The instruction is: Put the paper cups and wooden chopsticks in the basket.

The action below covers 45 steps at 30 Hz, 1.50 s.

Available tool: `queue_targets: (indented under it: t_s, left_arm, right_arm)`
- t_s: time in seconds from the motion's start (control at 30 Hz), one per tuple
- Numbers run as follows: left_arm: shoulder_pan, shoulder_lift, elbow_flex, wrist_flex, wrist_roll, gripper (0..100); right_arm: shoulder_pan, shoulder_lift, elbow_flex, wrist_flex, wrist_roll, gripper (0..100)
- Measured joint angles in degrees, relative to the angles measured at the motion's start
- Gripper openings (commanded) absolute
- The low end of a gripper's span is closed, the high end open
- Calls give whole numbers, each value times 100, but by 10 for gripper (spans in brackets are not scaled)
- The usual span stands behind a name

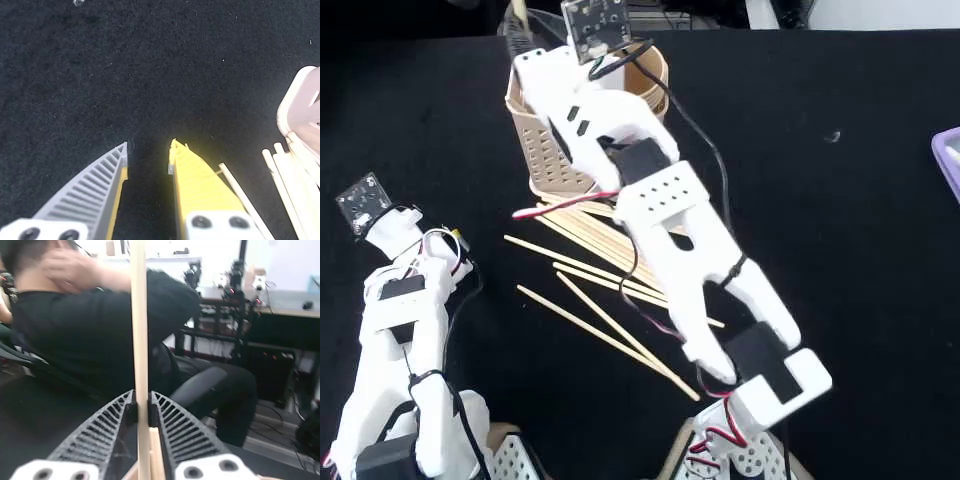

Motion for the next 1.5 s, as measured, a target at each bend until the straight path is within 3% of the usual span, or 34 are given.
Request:
queue_targets:
  t_s: [0.27,0.47,0.83,1.03,1.27,1.4,1.5]
  left_arm:
    - [26,0,0,0,0,141]
    - [26,0,0,0,0,141]
    - [26,0,0,0,0,141]
    - [26,0,0,0,0,141]
    - [26,0,0,0,0,141]
    - [26,0,0,0,0,141]
    - [26,0,0,0,0,141]
  right_arm:
    - [35,167,0,0,0,17]
    - [35,167,-9,299,0,152]
    - [35,-308,-492,1864,-9,113]
    - [-35,-1292,-501,3859,-9,41]
    - [-615,-1538,158,6919,211,84]
    - [-897,-1538,1538,7103,1020,150]
    - [-1099,-1538,2629,6681,1266,160]
